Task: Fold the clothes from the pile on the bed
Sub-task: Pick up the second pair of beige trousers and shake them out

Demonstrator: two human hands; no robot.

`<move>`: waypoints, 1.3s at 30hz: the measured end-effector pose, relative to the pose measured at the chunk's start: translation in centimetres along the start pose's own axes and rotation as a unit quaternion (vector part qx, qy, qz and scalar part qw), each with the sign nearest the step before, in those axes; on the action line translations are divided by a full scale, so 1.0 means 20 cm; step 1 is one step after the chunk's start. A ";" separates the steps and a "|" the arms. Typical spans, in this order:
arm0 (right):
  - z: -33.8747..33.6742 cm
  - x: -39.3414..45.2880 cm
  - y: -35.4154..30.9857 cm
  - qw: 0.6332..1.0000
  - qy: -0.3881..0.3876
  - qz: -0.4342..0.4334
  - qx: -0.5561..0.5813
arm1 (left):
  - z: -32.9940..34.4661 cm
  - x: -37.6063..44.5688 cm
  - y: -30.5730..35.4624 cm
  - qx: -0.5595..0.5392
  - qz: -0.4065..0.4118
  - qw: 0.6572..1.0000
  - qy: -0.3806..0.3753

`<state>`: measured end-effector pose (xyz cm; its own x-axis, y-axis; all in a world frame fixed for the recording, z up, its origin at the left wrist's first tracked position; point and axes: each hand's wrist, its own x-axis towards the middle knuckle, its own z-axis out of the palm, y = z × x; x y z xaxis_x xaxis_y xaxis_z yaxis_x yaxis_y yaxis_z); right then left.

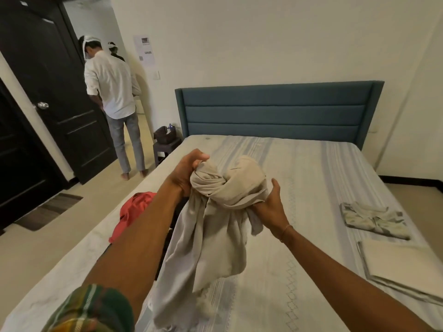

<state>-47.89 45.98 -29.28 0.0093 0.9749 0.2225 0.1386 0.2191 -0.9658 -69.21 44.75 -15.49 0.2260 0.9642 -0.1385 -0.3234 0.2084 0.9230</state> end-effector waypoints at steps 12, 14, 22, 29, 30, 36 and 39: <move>-0.20 0.16 -0.69 0.990 0.056 -0.086 0.094 | 0.26 0.16 0.22 0.620 -0.022 0.766 0.168; -0.24 0.17 -0.76 0.988 0.059 -0.100 0.097 | 0.34 0.14 0.24 0.696 -0.045 0.688 0.200; -0.47 0.13 -0.88 0.951 -0.037 -0.260 -0.161 | 0.59 0.09 0.17 0.280 0.034 0.954 -0.101; -0.71 0.04 -0.85 0.929 -0.100 -0.200 -0.296 | 0.74 0.14 0.02 0.266 0.201 0.942 -0.036; -0.75 0.01 -0.82 0.937 -0.103 -0.168 -0.287 | 0.75 0.14 0.03 0.266 0.226 0.937 -0.026; -0.91 -0.20 -0.47 0.919 -0.262 -0.041 -0.291 | 0.84 0.07 0.15 0.191 0.287 0.936 -0.070; -0.93 -0.23 -0.42 0.938 -0.208 -0.067 -0.268 | 0.84 0.08 0.19 0.204 0.310 0.928 -0.043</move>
<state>-30.74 38.90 -19.78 -0.4150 0.8960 0.1577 0.5907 0.3972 -0.7024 -54.60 44.31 -6.15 0.1914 0.8581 0.4766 -0.0445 -0.4775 0.8775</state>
